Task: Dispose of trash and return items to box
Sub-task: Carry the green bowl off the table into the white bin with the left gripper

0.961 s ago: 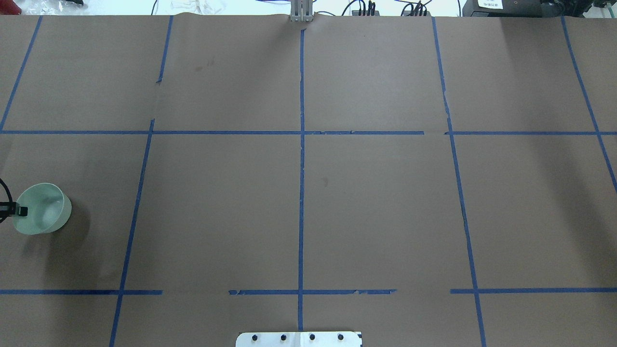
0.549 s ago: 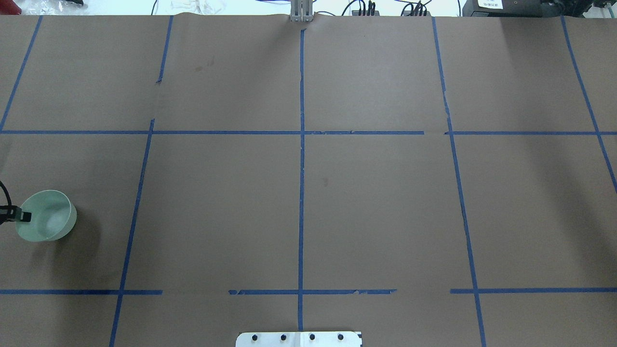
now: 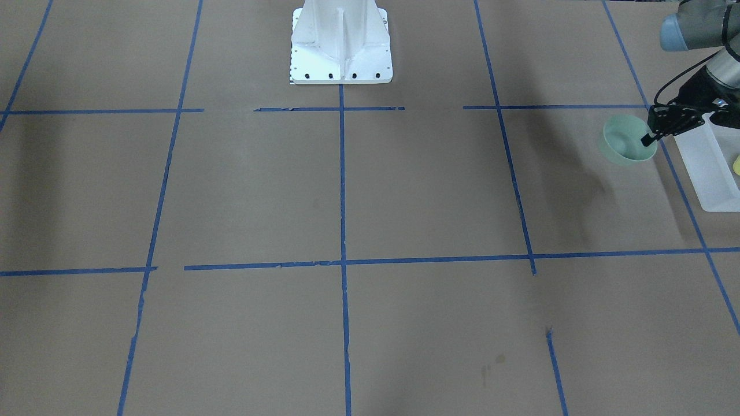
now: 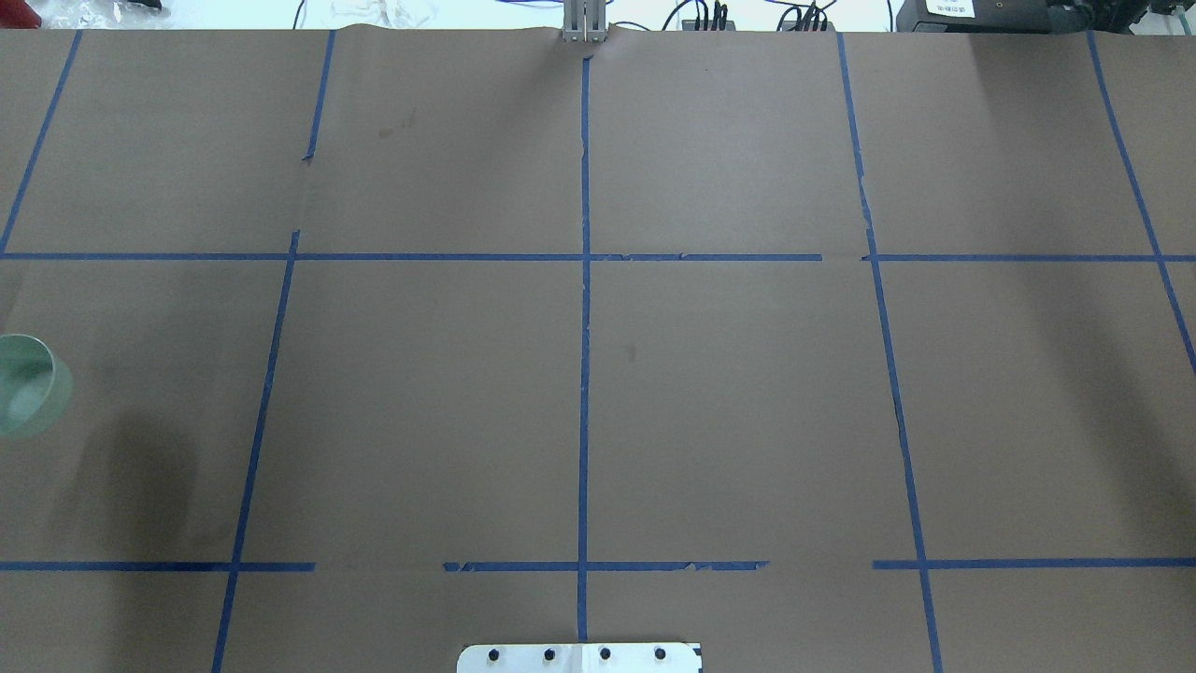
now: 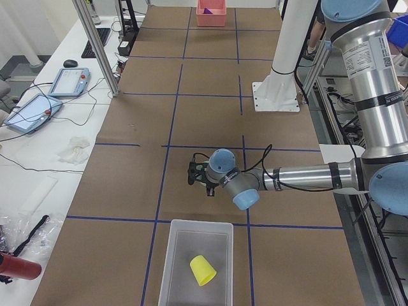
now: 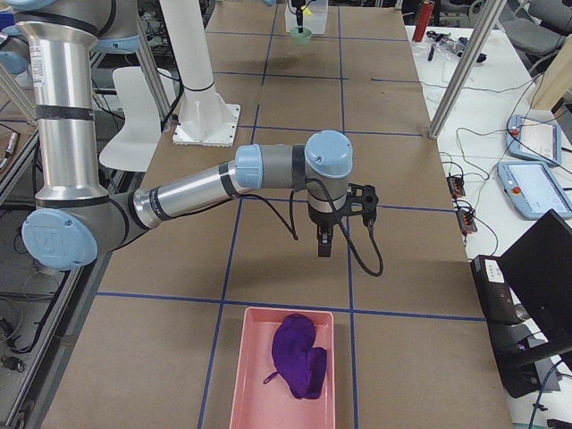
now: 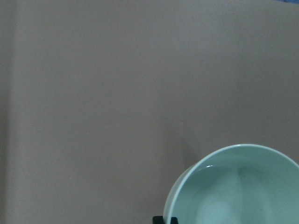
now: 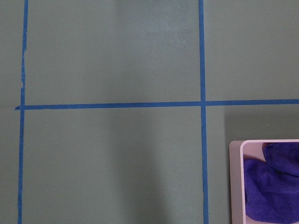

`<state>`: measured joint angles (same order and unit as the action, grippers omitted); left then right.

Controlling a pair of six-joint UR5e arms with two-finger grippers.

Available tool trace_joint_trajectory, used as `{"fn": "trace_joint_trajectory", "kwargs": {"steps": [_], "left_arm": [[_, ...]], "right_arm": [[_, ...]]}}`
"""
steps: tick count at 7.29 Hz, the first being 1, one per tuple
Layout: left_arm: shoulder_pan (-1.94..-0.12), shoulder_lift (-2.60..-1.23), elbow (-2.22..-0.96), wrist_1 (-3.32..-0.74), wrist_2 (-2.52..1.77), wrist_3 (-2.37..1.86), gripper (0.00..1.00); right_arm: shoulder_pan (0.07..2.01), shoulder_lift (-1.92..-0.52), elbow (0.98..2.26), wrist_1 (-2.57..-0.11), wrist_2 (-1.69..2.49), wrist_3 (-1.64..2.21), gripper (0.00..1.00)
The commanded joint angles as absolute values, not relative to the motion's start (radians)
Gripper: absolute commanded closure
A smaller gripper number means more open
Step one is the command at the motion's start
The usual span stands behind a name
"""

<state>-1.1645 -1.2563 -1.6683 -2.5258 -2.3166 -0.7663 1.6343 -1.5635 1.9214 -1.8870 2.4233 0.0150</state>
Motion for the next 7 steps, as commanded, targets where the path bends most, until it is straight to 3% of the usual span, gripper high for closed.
{"fn": "trace_joint_trajectory", "kwargs": {"steps": [1, 3, 7], "left_arm": [[-1.410, -1.299, -1.660, -2.276, -2.324, -0.412, 1.00], [-1.595, -1.366, -1.584, -2.078, -2.322, -0.109, 1.00], [-1.794, -1.424, -1.309, -2.069, -2.321, 0.151, 1.00]], "right_arm": [[1.631, -1.623, 1.890, -1.795, 2.421, 0.018, 0.00], [1.629, -1.663, 1.858, -1.714, 2.392, 0.026, 0.00], [1.623, -1.687, 1.848, -1.715, 2.372, 0.005, 0.00]]}}
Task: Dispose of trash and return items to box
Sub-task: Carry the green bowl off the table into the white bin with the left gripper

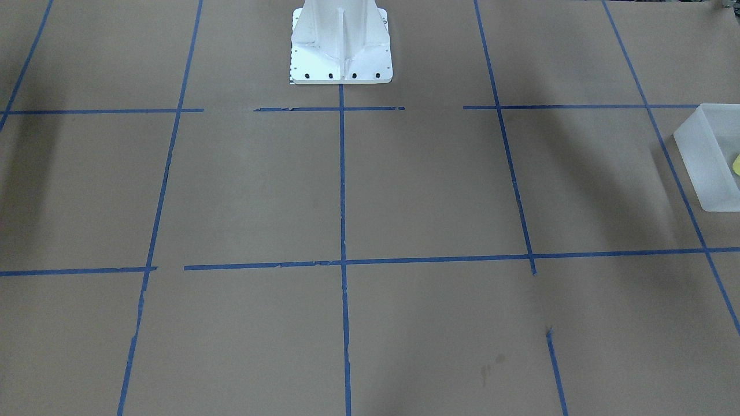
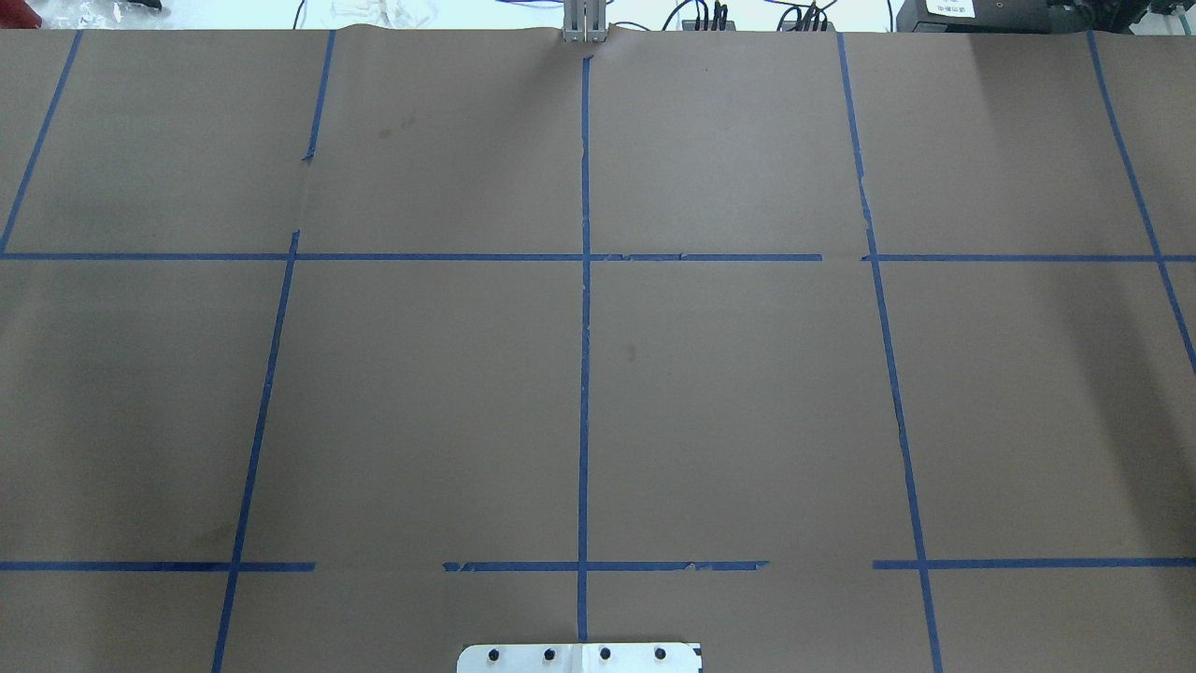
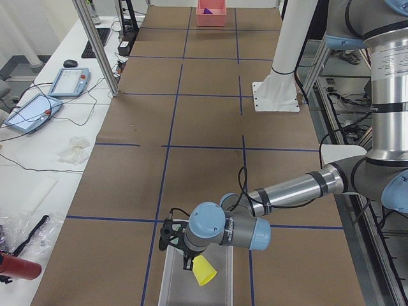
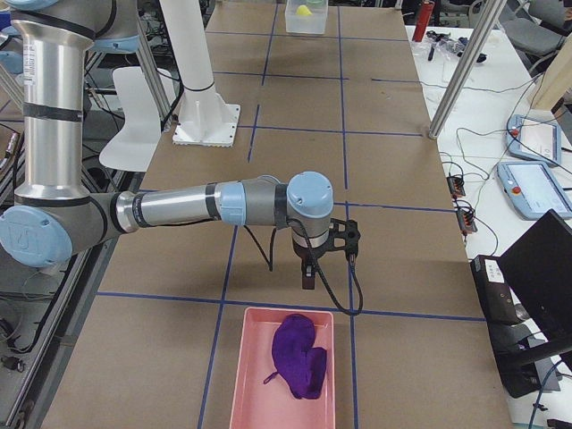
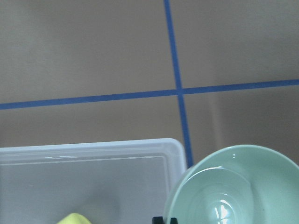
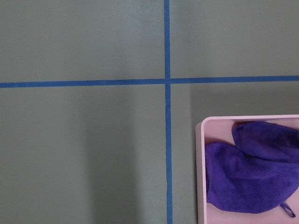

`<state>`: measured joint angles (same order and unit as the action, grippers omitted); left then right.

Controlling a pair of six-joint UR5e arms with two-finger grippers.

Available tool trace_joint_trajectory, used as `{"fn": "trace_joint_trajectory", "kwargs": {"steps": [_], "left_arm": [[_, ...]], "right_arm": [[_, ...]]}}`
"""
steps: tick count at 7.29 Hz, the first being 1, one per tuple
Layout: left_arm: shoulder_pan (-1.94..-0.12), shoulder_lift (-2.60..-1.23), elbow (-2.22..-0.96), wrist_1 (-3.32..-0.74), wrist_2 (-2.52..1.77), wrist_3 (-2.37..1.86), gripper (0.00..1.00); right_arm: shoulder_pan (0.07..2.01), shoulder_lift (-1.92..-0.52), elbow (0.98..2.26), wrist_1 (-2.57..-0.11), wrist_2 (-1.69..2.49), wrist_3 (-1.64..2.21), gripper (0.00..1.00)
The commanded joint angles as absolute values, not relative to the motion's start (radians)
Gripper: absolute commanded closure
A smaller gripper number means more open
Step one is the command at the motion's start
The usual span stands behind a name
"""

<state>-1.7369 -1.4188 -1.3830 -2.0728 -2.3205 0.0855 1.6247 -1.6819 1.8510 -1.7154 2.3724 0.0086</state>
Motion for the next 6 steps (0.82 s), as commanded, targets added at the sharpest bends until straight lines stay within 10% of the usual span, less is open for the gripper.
{"fn": "trace_joint_trajectory", "kwargs": {"steps": [1, 5, 6], "left_arm": [[-1.825, -1.425, -1.283, -2.040, -2.321, 0.155, 1.00], [-1.862, -1.478, -1.211, -1.982, -2.315, 0.144, 1.00], [-1.862, -1.498, -1.181, -1.983, -2.313, 0.146, 0.84]], "right_arm": [[1.624, -1.687, 1.842, -1.713, 2.372, 0.005, 0.00], [1.624, -1.689, 1.842, -1.713, 2.372, 0.006, 0.00], [1.624, -1.689, 1.842, -1.712, 2.372, 0.006, 0.00]]}}
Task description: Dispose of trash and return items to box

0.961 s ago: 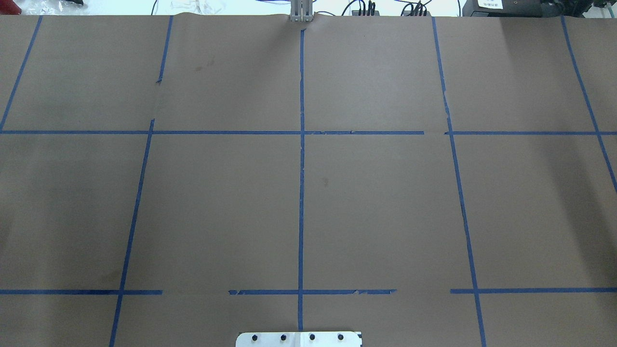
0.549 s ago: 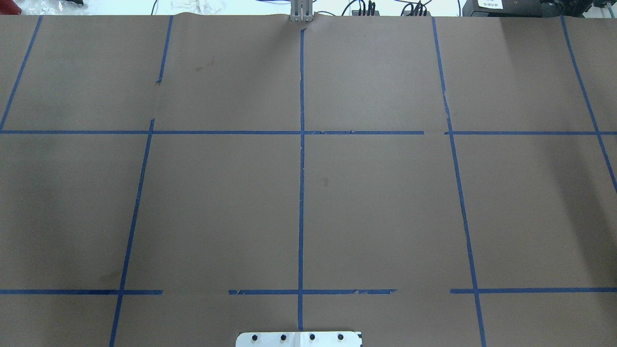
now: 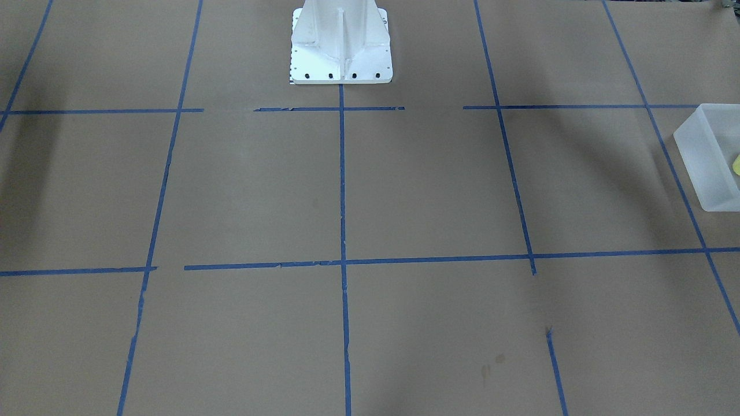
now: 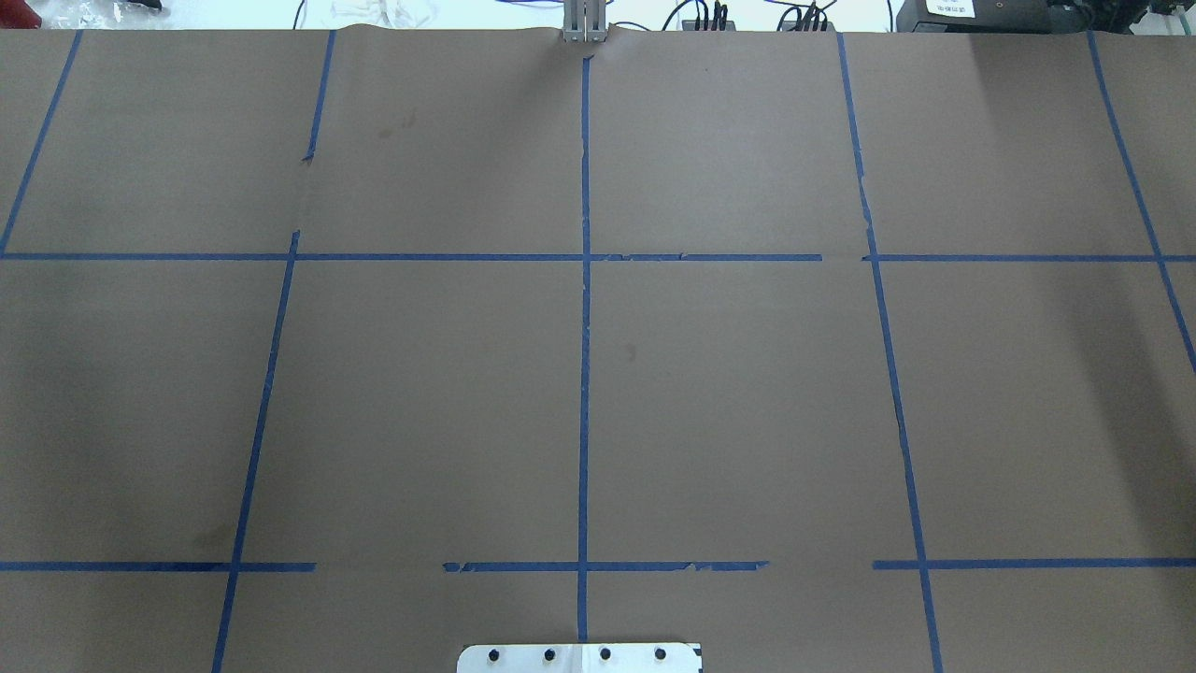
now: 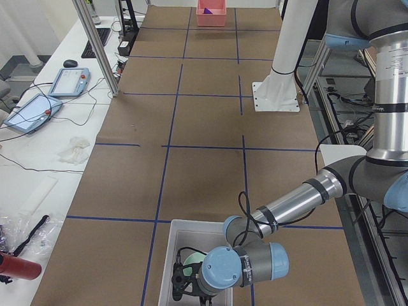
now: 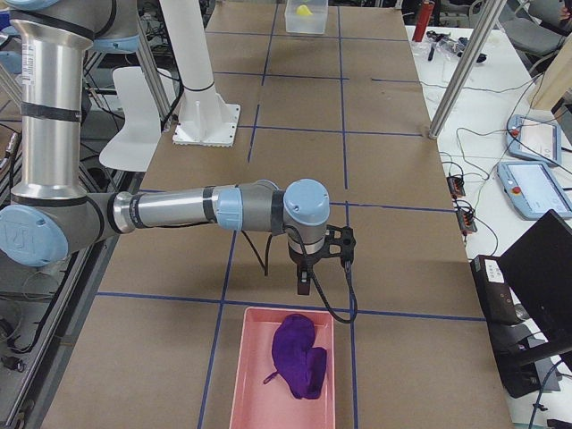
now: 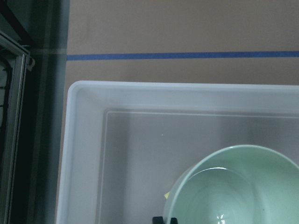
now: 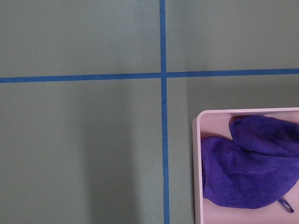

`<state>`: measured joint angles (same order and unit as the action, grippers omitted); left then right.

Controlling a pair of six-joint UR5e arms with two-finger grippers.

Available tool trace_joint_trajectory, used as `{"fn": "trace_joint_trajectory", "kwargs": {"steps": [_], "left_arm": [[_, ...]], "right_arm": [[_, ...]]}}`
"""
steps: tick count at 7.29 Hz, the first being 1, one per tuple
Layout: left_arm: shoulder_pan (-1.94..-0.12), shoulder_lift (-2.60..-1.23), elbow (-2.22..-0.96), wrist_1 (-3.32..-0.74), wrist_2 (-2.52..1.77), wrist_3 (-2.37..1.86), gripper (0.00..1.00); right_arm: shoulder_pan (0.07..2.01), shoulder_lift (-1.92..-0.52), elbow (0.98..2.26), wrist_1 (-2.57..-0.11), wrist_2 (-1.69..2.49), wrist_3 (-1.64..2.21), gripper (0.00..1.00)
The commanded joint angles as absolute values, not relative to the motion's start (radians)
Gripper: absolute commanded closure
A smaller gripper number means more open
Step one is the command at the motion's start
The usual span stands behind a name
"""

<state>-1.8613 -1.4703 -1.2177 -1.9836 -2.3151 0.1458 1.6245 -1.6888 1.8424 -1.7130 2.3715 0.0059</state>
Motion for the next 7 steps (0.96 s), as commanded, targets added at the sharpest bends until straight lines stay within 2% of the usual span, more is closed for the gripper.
{"fn": "trace_joint_trajectory", "kwargs": {"steps": [1, 3, 7], "left_arm": [[-1.868, -1.500, -1.183, -1.993, -2.313, 0.146, 0.01], [-1.875, -1.515, -1.190, -1.990, -2.313, 0.112, 0.00], [-1.867, -1.529, -1.464, -1.989, -2.309, -0.070, 0.00]], "right_arm": [[1.624, -1.689, 1.844, -1.712, 2.372, 0.005, 0.00], [1.624, -1.690, 1.844, -1.686, 2.373, 0.005, 0.00], [1.624, -1.715, 1.844, -1.684, 2.372, 0.006, 0.00]]}}
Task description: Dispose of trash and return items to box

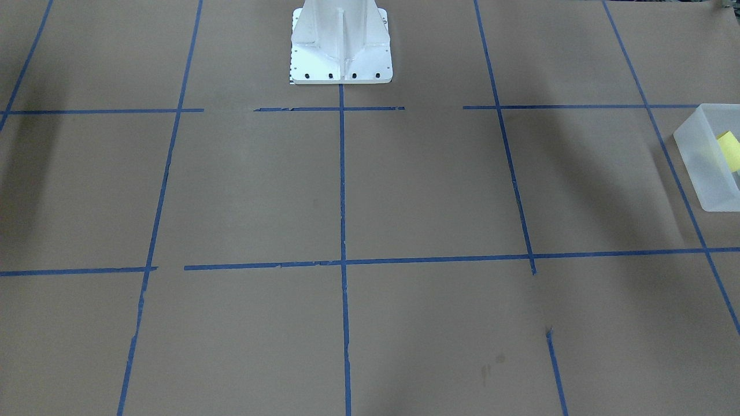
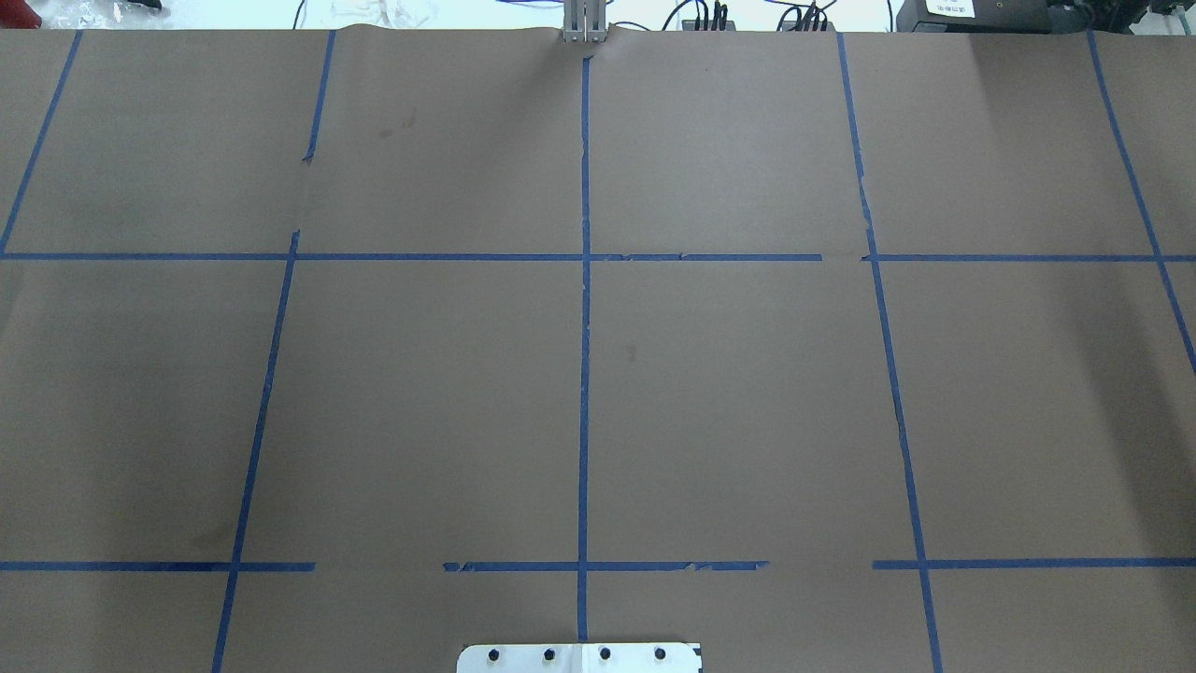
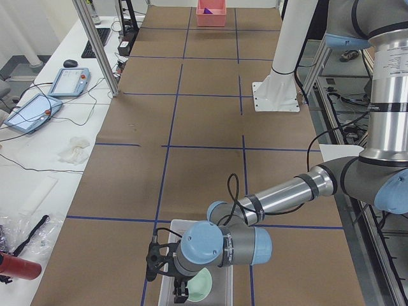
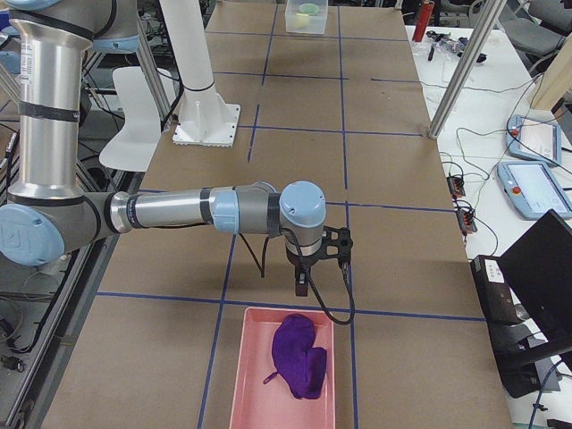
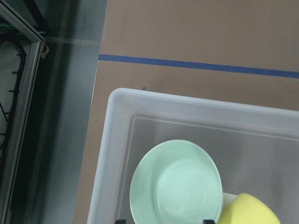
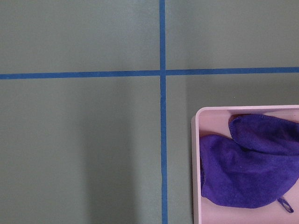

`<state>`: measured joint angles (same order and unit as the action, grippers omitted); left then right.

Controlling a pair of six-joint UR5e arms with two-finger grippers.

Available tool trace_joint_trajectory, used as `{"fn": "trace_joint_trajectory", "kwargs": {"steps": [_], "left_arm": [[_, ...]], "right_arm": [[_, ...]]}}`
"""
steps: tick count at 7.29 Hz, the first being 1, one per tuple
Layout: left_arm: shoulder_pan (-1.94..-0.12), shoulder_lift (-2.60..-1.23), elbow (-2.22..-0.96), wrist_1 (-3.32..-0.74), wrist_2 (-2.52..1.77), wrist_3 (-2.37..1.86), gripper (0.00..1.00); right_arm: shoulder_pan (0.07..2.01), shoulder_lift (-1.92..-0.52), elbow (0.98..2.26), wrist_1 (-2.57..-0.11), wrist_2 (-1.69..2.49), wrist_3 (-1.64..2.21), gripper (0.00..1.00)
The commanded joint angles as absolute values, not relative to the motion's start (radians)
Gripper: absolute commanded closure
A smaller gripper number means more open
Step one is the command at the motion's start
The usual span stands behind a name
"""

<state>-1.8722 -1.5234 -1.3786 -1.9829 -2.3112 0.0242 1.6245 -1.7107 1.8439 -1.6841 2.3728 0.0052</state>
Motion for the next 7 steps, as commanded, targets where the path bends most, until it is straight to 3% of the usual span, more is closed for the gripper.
{"fn": "trace_joint_trajectory", "kwargs": {"steps": [1, 5, 7], "left_arm": [[-1.853, -1.529, -1.504, -1.999, -2.318, -0.075, 0.00], [-1.575, -1.526, -1.565, -2.007, -2.307, -0.083, 0.00], [-1.554, -1.542, -1.609, -1.870, -2.309, -0.081, 0.00]], "right_arm": [[1.624, -1.715, 1.844, -1.683, 2.372, 0.006, 0.00], [1.624, -1.712, 1.835, -1.683, 2.370, 0.005, 0.00], [1.624, -1.713, 1.772, -1.602, 2.344, 0.005, 0.00]]}}
